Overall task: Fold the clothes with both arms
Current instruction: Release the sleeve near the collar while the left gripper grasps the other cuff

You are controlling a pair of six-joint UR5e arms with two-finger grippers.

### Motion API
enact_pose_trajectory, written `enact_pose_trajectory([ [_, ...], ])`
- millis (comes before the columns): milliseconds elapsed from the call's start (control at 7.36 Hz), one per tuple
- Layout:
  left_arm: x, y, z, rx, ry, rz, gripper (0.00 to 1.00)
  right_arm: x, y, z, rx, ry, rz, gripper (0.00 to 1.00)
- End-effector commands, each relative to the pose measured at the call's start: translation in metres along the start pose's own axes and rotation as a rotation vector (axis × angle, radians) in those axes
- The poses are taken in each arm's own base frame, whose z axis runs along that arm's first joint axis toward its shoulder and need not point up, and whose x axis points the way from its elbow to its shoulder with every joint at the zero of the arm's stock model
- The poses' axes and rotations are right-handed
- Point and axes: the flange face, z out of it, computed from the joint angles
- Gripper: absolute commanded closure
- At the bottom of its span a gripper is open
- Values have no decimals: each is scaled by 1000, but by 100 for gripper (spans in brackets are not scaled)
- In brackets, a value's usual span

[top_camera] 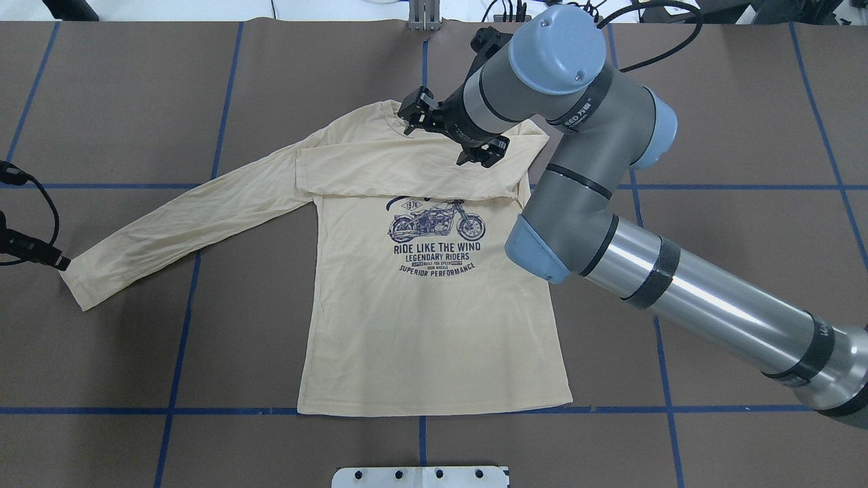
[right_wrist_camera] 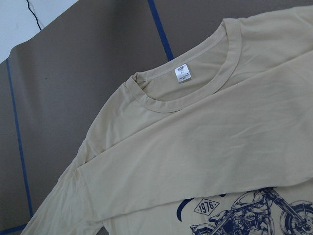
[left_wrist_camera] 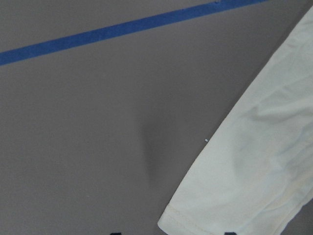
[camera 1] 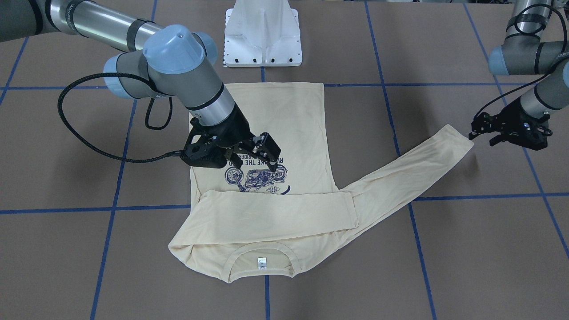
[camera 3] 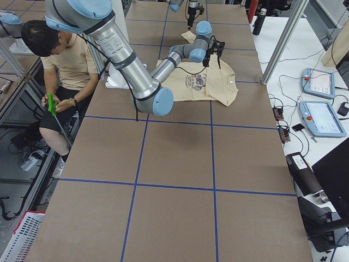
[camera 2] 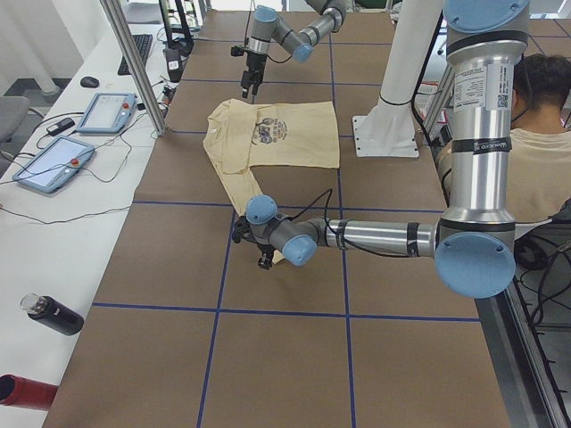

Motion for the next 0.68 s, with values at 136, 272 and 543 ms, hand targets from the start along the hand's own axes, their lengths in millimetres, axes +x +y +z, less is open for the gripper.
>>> enact_pose_trajectory([
  [136, -1, -3, 11, -19, 1, -3, 41, 5, 0, 2, 6, 4, 1, 1],
  [272, -1, -3, 13, -24, -1, -4, 44, 5, 1, 2, 6, 4, 0, 1],
  [543, -3, -2, 15, -30, 1, -10, 47, 4, 4, 4, 3, 5, -2, 1],
])
